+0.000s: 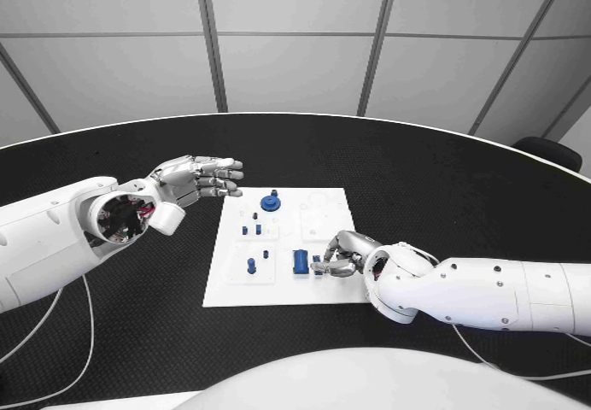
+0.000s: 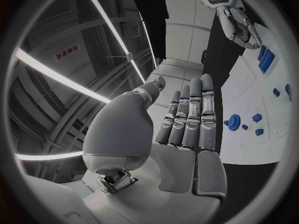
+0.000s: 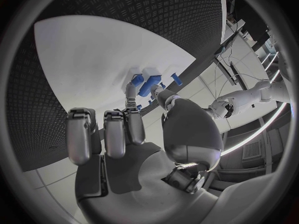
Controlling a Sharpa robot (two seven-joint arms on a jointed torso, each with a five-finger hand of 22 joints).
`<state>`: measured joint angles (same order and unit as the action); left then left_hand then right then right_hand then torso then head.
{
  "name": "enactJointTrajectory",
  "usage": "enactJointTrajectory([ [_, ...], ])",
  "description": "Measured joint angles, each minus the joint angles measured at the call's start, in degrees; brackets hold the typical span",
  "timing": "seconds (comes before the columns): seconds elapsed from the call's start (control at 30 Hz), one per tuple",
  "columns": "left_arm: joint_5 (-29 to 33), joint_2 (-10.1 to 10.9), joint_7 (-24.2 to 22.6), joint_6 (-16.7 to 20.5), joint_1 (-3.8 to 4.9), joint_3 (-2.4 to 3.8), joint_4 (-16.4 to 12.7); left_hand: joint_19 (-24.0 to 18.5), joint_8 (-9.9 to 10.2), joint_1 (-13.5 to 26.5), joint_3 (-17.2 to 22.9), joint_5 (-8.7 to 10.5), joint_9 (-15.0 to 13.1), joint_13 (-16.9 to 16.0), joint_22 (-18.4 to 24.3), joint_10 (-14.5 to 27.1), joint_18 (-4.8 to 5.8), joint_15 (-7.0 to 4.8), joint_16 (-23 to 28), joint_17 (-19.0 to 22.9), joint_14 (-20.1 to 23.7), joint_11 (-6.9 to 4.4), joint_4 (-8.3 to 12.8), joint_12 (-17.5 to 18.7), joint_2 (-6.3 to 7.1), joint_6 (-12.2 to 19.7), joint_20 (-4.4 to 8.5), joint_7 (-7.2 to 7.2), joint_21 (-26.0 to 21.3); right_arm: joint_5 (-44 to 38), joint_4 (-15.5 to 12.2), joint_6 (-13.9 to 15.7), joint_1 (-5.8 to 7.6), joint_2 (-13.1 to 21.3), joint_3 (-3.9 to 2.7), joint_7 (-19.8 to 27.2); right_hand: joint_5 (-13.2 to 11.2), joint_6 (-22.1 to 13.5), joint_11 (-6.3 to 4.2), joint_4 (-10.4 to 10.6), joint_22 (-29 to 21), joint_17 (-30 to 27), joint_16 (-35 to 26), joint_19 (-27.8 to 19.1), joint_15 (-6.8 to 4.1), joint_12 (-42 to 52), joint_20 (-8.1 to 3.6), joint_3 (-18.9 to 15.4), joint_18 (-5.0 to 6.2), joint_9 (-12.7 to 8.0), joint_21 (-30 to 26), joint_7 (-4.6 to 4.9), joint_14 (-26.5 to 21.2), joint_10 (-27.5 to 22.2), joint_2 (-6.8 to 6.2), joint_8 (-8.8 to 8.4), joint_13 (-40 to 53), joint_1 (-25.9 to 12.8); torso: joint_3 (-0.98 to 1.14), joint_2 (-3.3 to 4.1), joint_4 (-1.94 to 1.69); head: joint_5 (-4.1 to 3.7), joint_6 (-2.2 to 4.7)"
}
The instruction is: Assemble the parts on the task board
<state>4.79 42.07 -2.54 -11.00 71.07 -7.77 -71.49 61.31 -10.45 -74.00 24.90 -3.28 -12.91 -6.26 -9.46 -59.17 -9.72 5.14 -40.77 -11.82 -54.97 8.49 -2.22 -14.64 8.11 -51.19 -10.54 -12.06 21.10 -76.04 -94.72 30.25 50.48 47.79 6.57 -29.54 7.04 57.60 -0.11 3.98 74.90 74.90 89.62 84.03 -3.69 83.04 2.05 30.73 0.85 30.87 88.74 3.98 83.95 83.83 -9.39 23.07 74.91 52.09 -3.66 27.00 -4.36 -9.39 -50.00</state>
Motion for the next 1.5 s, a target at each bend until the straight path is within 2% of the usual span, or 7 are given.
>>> enactJointTrajectory([
  [0.23,-0.01,-0.17,-0.10,-0.10,-0.01,0.00,0.11,0.00,0.00,0.00,0.00,0.00,0.00,0.00,0.12,0.00,0.00,0.00,0.00,-0.06,0.00,0.00,0.00,-0.23,0.00,0.00,0.00,0.00,0.00,0.00,0.24,-0.49,-0.01,0.54,0.03,0.44,0.00,0.00,0.00,-0.59,0.00,0.00,0.00,0.00,0.00,0.00,0.00,0.12,0.00,0.00,0.00,0.00,0.00,0.00,0.38,0.00,0.00,1.39,-0.02,-0.07,0.07,0.00,0.00],
  [0.6,-0.01,-0.16,-0.11,-0.15,-0.01,0.00,0.18,0.00,0.00,0.00,0.00,0.00,0.02,0.00,0.12,0.00,0.00,0.00,0.00,-0.05,0.00,0.00,0.00,-0.23,0.00,0.00,0.00,0.00,0.00,0.01,2.44,-0.68,-0.02,-0.75,0.03,0.35,0.00,0.00,0.00,-0.75,0.00,0.05,0.00,0.00,0.00,0.00,0.00,0.28,0.00,-0.01,0.00,0.00,0.00,0.00,0.55,-0.01,0.00,1.87,-0.02,0.02,-0.06,-0.07,0.00],
  [0.7,-0.01,-0.10,-0.10,-0.13,-0.01,0.00,0.14,0.00,0.00,0.00,0.00,0.00,0.05,0.00,0.12,0.00,0.00,0.00,0.00,-0.05,0.00,0.00,0.00,-0.23,0.00,0.00,0.00,0.00,0.00,0.82,2.83,-0.95,-0.02,-1.13,0.03,0.51,0.00,0.00,0.00,-0.93,0.00,0.05,0.00,0.00,0.00,0.00,0.00,0.47,0.00,-0.01,0.00,0.00,0.00,0.00,0.98,-0.01,0.00,2.30,-0.03,0.05,-0.05,-0.01,0.00],
  [1.07,-0.01,-0.12,-0.06,-0.10,-0.01,-0.01,0.23,0.00,0.00,0.00,0.00,0.00,0.04,0.00,0.11,0.00,0.00,0.00,0.00,-0.04,0.00,0.00,0.00,-0.23,0.00,0.00,0.00,0.00,0.00,1.87,3.49,-0.96,-0.03,-1.71,0.03,0.63,0.00,0.00,0.00,-0.98,0.00,0.04,0.00,0.00,0.00,0.00,0.00,0.52,0.00,-0.02,0.00,0.00,0.00,0.00,0.77,-0.02,-0.01,2.51,-0.06,-0.01,-0.02,-0.05,0.00],
  [1.43,-0.01,-0.21,-0.05,-0.17,-0.02,-0.01,0.32,0.00,0.00,0.00,0.00,0.00,0.04,0.00,0.11,0.00,0.00,0.00,0.00,-0.04,0.00,0.00,0.00,-0.23,0.00,0.00,0.00,0.00,0.00,1.95,5.87,-0.61,-0.03,-3.31,0.00,1.69,0.00,0.01,0.00,-1.29,0.00,0.03,0.00,0.00,-0.12,0.00,0.00,0.52,0.00,0.05,0.34,0.00,0.12,0.00,1.09,0.23,-0.01,2.83,-0.06,0.01,-0.07,-0.13,0.00],
  [1.5,-0.01,-0.21,-0.06,-0.17,-0.02,-0.01,0.29,0.00,0.00,0.00,0.00,0.00,0.04,0.00,0.11,0.00,0.00,0.00,0.00,-0.04,0.00,0.00,0.00,-0.23,0.00,0.00,0.00,0.00,0.00,1.96,6.39,-0.50,-0.03,-3.69,-0.01,1.99,-0.23,0.24,-0.18,-1.31,0.00,0.03,0.00,0.00,-0.21,0.00,0.00,0.50,0.00,0.22,0.34,-0.22,0.18,0.18,1.51,0.63,-0.01,3.32,-0.05,0.04,-0.08,-0.14,0.00],
])
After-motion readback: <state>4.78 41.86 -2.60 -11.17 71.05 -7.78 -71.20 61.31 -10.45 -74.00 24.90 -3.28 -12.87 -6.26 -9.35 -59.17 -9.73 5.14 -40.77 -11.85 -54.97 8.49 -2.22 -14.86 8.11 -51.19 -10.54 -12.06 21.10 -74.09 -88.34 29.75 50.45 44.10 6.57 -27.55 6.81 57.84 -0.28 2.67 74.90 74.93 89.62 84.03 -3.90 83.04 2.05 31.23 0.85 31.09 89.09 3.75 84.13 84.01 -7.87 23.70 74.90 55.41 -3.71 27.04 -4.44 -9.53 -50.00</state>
